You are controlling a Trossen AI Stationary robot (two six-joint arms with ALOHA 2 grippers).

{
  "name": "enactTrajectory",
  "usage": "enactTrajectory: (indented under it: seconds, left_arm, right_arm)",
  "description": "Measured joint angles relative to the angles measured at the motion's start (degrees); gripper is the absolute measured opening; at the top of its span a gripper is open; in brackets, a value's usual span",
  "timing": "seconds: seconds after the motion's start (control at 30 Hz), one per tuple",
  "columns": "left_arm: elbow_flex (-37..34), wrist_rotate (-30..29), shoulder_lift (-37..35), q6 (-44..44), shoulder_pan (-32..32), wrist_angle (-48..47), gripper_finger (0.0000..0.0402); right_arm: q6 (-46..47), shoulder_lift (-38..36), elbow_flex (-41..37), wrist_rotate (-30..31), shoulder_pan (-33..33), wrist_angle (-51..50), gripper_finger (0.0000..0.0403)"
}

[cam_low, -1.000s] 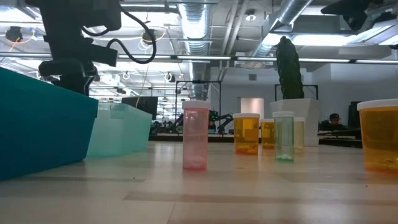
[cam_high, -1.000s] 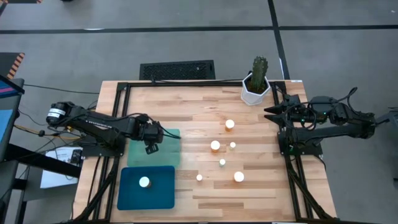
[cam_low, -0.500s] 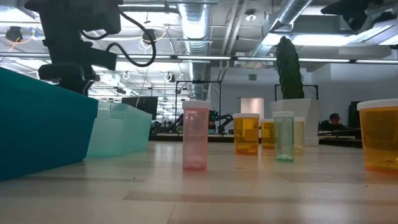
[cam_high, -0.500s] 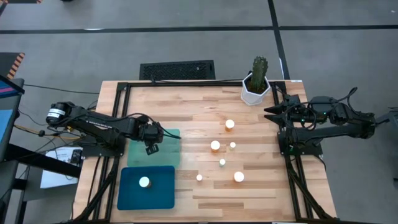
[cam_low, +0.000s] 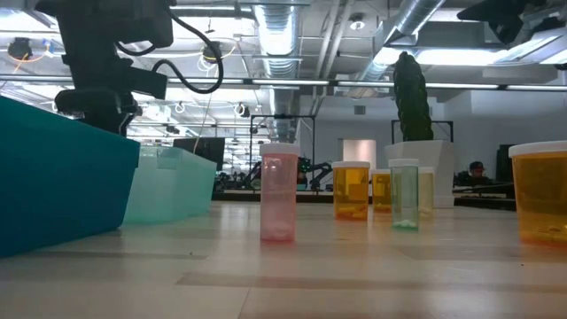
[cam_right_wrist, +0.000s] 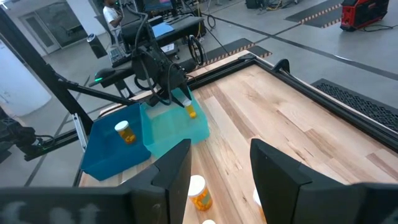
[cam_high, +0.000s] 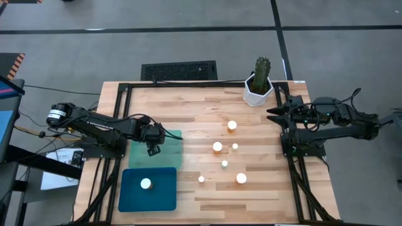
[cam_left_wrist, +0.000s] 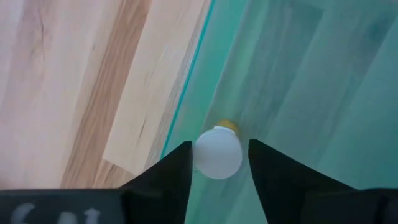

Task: Pick and place medicine bottles into bin by pill shape (circle, oval)
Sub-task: Put the small orange pill bottle into the green bin, then put the center big orange pill bottle into the blue bin

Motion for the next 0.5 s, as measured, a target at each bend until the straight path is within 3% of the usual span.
enactTrajectory:
  seconds: [0.5]
  left_arm:
    - [1.7, 0.9, 0.0, -1.3, 0.0, -0.2, 0.0219]
  right_arm:
    - [0.0, 0.0, 0.0, 0.0, 0.0, 0.0, 0.0175]
